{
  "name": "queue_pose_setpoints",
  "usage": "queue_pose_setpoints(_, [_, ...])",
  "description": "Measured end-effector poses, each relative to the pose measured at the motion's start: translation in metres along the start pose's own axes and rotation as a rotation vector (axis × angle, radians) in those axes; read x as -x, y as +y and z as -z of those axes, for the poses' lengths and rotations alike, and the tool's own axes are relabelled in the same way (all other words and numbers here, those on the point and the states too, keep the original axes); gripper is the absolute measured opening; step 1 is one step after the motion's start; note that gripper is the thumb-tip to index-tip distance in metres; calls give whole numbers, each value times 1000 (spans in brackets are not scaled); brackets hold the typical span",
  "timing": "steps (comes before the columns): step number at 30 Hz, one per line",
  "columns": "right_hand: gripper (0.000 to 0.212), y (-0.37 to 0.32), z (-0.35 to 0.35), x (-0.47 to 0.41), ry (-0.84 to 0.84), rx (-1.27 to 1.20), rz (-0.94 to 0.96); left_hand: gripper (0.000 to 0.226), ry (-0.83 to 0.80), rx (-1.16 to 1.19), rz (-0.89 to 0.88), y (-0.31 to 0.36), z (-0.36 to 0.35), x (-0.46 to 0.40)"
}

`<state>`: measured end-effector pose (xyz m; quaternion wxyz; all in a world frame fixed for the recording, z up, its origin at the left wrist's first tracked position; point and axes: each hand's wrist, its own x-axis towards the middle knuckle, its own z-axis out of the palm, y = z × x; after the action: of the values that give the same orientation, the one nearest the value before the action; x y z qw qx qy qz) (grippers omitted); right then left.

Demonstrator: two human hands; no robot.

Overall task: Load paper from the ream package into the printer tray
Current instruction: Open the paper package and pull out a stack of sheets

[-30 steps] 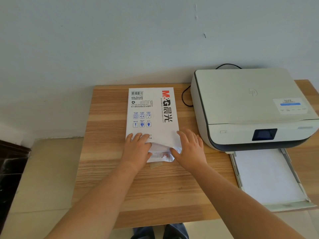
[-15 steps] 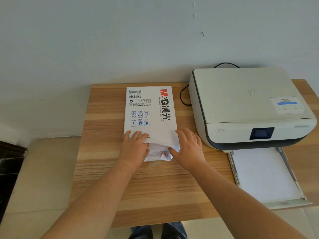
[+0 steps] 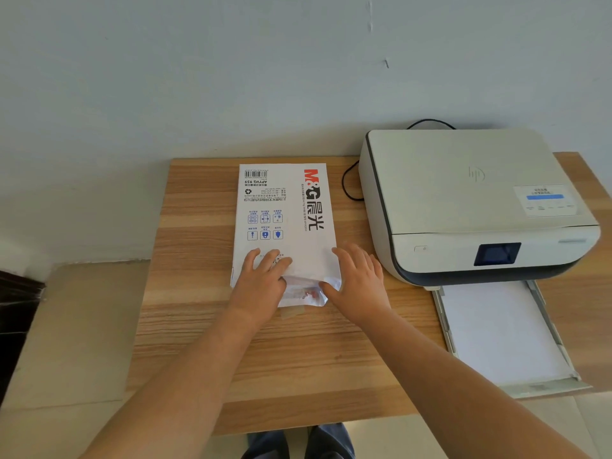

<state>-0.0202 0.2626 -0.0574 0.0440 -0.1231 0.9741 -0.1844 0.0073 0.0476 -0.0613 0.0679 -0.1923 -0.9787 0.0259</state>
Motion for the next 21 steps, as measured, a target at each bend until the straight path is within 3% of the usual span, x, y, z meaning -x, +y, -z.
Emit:
queue_pose_setpoints(15, [75, 2, 4, 15, -117, -86, -14, 20, -16, 13, -55, 10, 6, 25])
queue_pose_setpoints(21, [71, 7, 12, 43, -160, -199, -162, 23, 56, 39, -22, 20, 4, 38])
